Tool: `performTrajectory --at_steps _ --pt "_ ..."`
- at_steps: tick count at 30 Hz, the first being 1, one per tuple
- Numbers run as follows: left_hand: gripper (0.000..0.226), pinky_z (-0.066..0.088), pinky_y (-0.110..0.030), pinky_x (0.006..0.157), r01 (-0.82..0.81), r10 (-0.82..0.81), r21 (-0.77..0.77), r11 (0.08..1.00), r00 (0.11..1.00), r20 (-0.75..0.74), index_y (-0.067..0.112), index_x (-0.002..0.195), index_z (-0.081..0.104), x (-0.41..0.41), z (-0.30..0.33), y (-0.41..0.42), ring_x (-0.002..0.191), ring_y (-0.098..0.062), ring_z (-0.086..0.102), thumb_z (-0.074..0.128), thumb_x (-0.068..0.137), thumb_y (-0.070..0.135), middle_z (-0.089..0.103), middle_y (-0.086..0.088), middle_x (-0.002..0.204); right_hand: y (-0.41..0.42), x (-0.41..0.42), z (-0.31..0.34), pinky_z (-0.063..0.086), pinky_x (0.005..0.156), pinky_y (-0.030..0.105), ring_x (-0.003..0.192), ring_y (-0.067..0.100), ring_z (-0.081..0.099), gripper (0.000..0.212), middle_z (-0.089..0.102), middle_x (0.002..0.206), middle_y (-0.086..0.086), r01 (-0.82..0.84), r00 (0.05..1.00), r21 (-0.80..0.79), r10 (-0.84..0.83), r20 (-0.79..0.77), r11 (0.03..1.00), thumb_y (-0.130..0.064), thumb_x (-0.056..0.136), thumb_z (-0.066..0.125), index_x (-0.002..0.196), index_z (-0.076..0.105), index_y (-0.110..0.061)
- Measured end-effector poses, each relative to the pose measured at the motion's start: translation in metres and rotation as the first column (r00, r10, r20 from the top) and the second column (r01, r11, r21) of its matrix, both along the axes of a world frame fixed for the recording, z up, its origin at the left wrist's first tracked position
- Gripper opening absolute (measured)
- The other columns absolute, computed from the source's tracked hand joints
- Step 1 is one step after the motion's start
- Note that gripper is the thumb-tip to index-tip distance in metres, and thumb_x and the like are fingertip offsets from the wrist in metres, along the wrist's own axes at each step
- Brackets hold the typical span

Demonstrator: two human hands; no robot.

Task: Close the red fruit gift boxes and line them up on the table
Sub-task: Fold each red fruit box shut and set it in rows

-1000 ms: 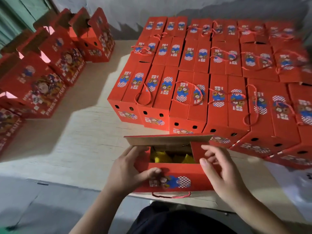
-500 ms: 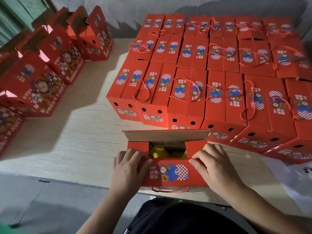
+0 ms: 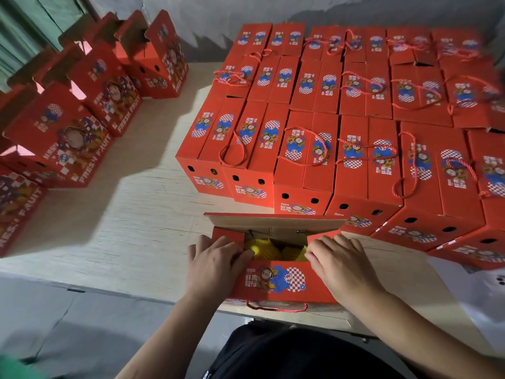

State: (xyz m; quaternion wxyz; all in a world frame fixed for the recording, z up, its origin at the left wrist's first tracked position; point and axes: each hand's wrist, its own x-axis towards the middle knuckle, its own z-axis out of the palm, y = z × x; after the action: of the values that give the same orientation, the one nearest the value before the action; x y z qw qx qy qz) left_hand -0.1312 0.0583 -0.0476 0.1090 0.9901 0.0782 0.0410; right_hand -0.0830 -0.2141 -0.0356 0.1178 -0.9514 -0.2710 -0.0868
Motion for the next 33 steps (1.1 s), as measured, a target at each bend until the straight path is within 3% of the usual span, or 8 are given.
performTrajectory --at_steps 7,10,14,18,22,24,28,33 --pt "0.042 0.031 -0.04 0.087 -0.084 0.09 -0.183 0.979 0.996 0.023 0.039 0.1 0.053 -0.001 0.001 -0.002 0.102 -0.023 0.043 0.044 0.085 0.077 0.053 0.012 0.111 -0.002 0.014 0.03 0.041 0.091 0.041 0.104 0.028 0.052 0.036 0.054 0.114 0.008 -0.009 0.977 0.332 -0.062 0.205 0.943 -0.032 0.092 0.07 0.121 0.067 -0.011" --pt "0.075 0.031 -0.049 0.102 -0.214 0.217 -0.258 0.942 0.976 -0.017 0.03 0.133 0.044 -0.001 -0.004 -0.003 0.117 -0.028 0.035 0.059 0.078 0.08 0.042 0.0 0.13 0.003 0.043 0.058 0.046 0.075 0.028 0.086 0.01 0.058 0.048 0.059 0.096 -0.01 0.071 0.997 0.496 -0.043 -0.068 0.866 -0.051 0.105 0.041 0.14 0.052 -0.02" --pt "0.095 0.027 -0.053 0.11 -0.271 0.275 -0.308 0.912 0.961 -0.032 0.018 0.14 0.035 -0.003 -0.004 -0.004 0.126 -0.029 0.03 0.073 0.073 0.073 0.034 -0.006 0.136 0.003 0.057 0.047 0.043 0.089 0.035 0.11 0.014 0.049 0.083 0.053 0.116 -0.014 -0.052 0.88 -0.018 0.037 -0.473 0.998 -0.083 0.084 0.013 0.149 0.044 -0.042" --pt "0.043 0.033 -0.047 0.107 -0.108 0.184 -0.438 0.892 0.974 0.136 0.032 0.128 0.048 -0.008 -0.005 0.001 0.123 -0.02 0.037 0.064 0.09 0.039 0.038 0.018 0.125 -0.001 0.042 0.031 0.033 0.11 0.047 0.136 0.018 0.041 0.089 0.048 0.149 -0.014 -0.154 0.883 -0.101 0.091 -0.46 0.983 -0.091 0.084 0.013 0.155 0.038 -0.042" --pt "0.043 0.05 -0.032 0.089 -0.074 0.574 -0.893 0.445 0.789 0.22 0.04 0.107 0.062 -0.013 0.002 0.003 0.106 -0.013 0.065 0.04 0.092 0.005 0.066 0.015 0.11 0.002 0.035 0.025 0.052 0.087 0.046 0.105 0.028 0.069 0.073 0.071 0.125 0.001 -0.207 0.969 -0.152 0.181 -0.168 0.966 -0.074 0.093 0.037 0.134 0.066 -0.021" --pt "0.031 0.05 -0.024 0.094 -0.021 0.574 -0.918 0.397 0.786 0.23 0.038 0.123 0.057 -0.011 0.007 0.0 0.115 -0.016 0.065 0.045 0.101 0.019 0.067 0.009 0.123 0.004 0.032 0.023 0.053 0.083 0.046 0.1 0.032 0.069 0.069 0.071 0.121 0.006 -0.213 0.973 -0.233 0.183 -0.143 0.949 -0.071 0.093 0.041 0.136 0.066 -0.023" --pt "0.066 0.037 -0.037 0.107 0.132 -0.111 -0.321 0.938 0.99 0.083 0.047 0.143 0.054 -0.002 0.001 0.021 0.133 -0.017 0.038 0.048 0.087 0.081 0.05 0.018 0.145 0.007 0.033 0.022 0.048 0.087 0.05 0.103 0.037 0.06 0.07 0.062 0.128 0.01 -0.22 0.966 -0.343 0.156 -0.204 0.913 -0.069 0.095 0.028 0.155 0.041 -0.036" --pt "0.073 0.037 -0.048 0.107 0.274 -0.266 0.198 0.941 0.962 -0.062 0.043 0.155 0.038 0.013 0.012 0.026 0.123 -0.028 0.045 0.023 0.094 0.081 0.053 0.004 0.14 0.005 0.035 0.012 0.029 0.107 0.05 0.13 0.034 0.038 0.069 0.03 0.157 0.008 -0.273 0.935 -0.356 0.16 -0.316 0.894 -0.074 0.093 -0.008 0.157 -0.018 -0.048"
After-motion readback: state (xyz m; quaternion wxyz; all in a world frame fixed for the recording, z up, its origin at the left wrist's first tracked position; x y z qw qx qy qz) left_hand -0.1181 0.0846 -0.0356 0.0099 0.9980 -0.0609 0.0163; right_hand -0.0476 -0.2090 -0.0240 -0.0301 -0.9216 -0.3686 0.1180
